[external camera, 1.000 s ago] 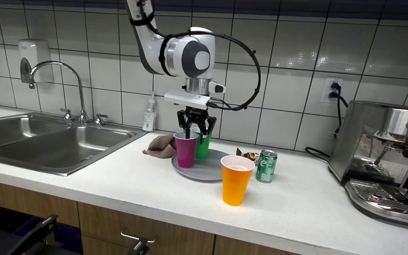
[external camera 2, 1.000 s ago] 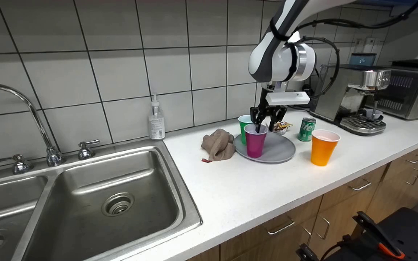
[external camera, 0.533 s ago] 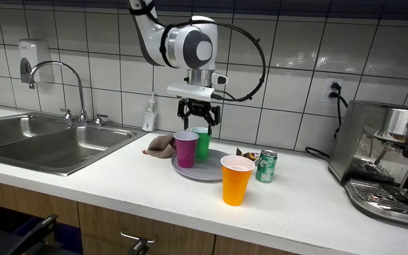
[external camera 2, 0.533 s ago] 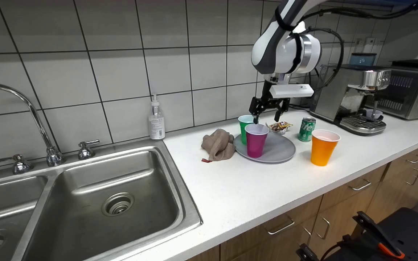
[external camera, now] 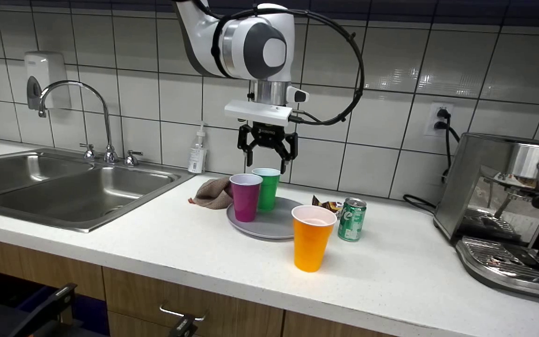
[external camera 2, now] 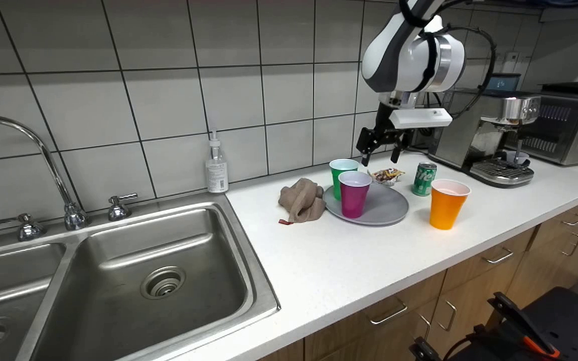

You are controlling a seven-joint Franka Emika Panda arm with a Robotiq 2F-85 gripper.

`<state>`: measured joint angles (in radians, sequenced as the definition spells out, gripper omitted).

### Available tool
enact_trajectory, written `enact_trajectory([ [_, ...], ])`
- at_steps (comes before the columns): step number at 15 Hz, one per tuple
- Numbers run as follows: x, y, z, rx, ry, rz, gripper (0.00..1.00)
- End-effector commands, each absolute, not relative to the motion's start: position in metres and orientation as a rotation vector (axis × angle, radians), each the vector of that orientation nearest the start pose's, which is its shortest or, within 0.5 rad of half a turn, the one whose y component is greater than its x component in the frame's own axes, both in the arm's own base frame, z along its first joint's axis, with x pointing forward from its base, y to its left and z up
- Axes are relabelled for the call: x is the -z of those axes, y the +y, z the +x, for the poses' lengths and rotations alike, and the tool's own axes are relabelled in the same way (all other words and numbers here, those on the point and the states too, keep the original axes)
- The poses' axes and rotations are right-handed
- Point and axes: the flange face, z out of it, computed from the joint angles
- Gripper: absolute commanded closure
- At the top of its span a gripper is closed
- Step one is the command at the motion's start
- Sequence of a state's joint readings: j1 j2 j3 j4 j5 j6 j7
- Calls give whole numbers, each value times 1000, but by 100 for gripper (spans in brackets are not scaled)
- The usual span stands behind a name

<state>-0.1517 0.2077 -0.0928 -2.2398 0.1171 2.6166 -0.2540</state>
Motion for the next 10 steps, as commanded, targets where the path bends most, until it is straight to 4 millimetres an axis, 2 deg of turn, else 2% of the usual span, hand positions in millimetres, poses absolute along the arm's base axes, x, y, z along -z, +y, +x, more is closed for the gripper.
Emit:
enact_trajectory([
  [1, -293, -138, 541, 276, 128, -3123, 0],
  [10, -289, -137, 542, 267, 125, -3123, 0],
])
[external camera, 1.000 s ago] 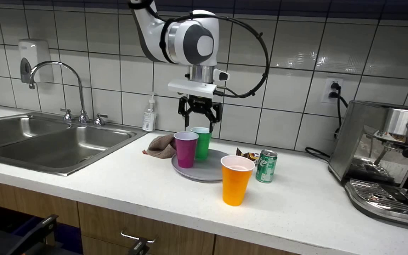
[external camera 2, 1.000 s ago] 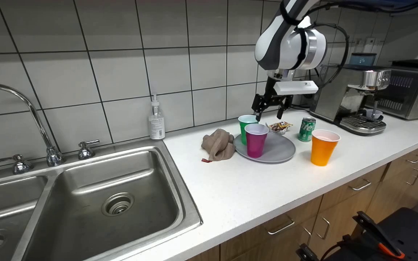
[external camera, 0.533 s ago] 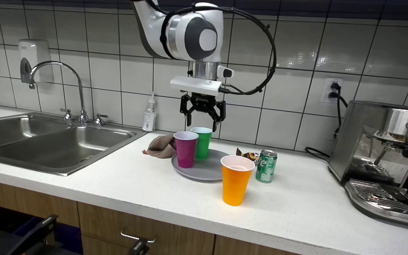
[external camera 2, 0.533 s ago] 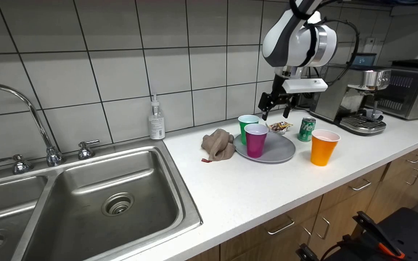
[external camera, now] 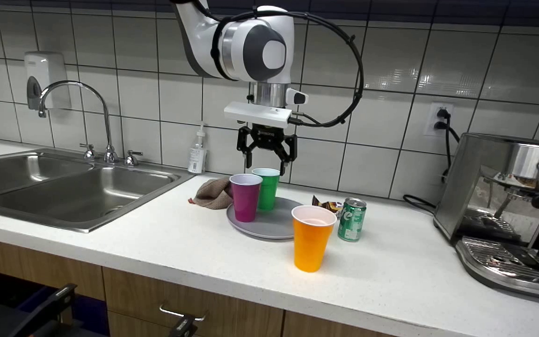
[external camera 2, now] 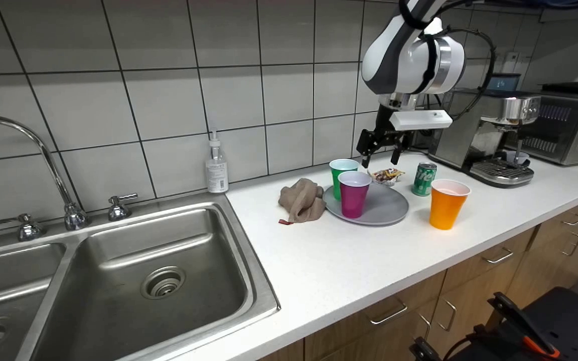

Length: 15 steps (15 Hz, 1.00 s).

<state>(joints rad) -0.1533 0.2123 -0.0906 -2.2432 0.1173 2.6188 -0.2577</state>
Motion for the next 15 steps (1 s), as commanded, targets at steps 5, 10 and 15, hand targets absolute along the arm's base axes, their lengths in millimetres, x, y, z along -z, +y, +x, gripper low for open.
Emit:
enact_trajectory([
  [5, -301, -151, 529, 312, 309, -3119, 0],
  [10, -310, -166, 514, 344, 452, -3104, 0],
  [15, -311, -175, 497, 294, 562, -3124, 0],
])
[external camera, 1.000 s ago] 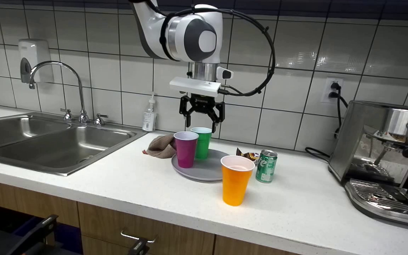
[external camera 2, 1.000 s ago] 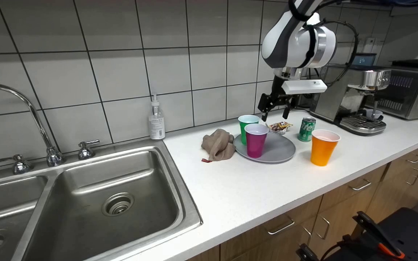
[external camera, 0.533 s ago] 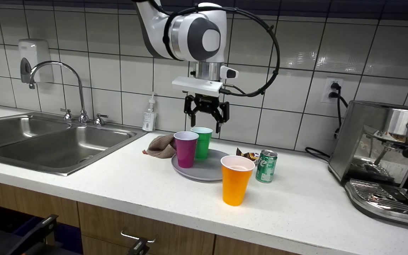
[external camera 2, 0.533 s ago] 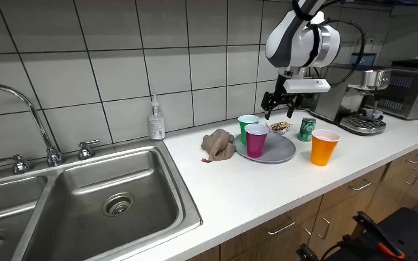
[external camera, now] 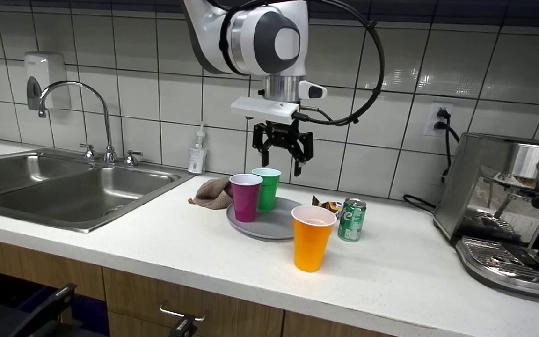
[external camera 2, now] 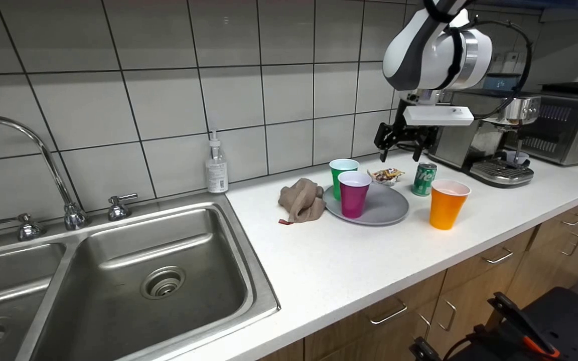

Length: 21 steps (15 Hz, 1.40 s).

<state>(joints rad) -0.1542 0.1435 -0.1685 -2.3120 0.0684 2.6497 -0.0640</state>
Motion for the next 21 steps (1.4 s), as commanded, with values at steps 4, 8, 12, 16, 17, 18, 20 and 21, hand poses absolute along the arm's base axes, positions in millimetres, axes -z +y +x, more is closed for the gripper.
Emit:
enact_trajectory([
  [4, -308, -182, 486, 240, 631, -3121, 0],
  [8, -303, -186, 477, 178, 683, -3104, 0],
  [12, -299, -193, 470, 137, 710, -3108, 0],
  [16, -296, -201, 466, 119, 734, -3111, 0],
  [17, -295, -203, 465, 116, 738, -3110, 0],
  [18, -294, -205, 464, 117, 746, -3113, 0],
  [20, -292, -208, 463, 111, 757, -3117, 0],
  [21, -290, -208, 463, 110, 763, -3121, 0],
])
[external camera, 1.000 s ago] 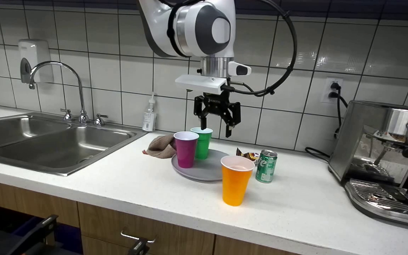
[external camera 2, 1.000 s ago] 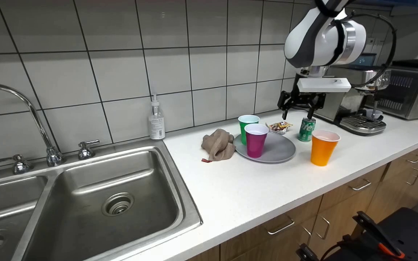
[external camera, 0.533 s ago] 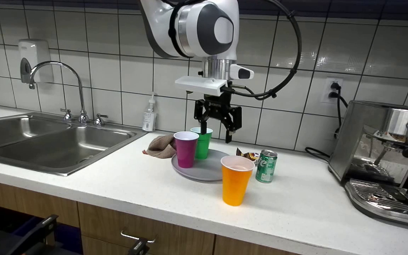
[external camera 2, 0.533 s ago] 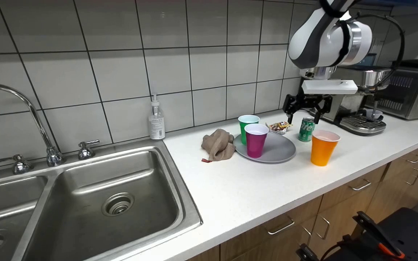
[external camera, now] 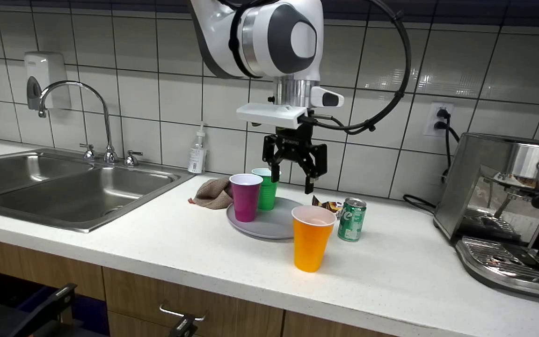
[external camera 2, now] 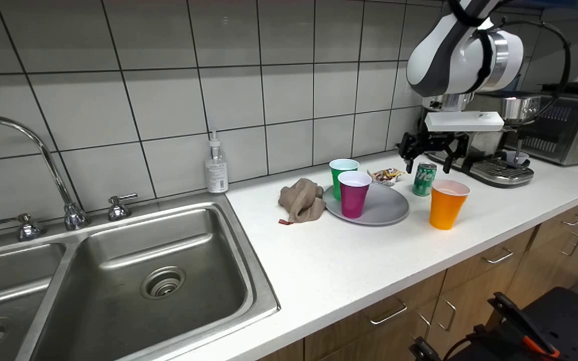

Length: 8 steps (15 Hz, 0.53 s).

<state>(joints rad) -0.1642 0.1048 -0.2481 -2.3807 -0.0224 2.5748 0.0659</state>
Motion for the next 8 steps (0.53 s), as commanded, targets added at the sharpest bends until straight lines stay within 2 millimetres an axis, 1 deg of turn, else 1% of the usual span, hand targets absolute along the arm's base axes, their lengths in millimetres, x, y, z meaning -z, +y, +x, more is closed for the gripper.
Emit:
enact_trajectory([
  [1, -288, -209, 463, 105, 768, -3123, 0],
  [8, -273, -207, 465, 88, 805, -3125, 0],
])
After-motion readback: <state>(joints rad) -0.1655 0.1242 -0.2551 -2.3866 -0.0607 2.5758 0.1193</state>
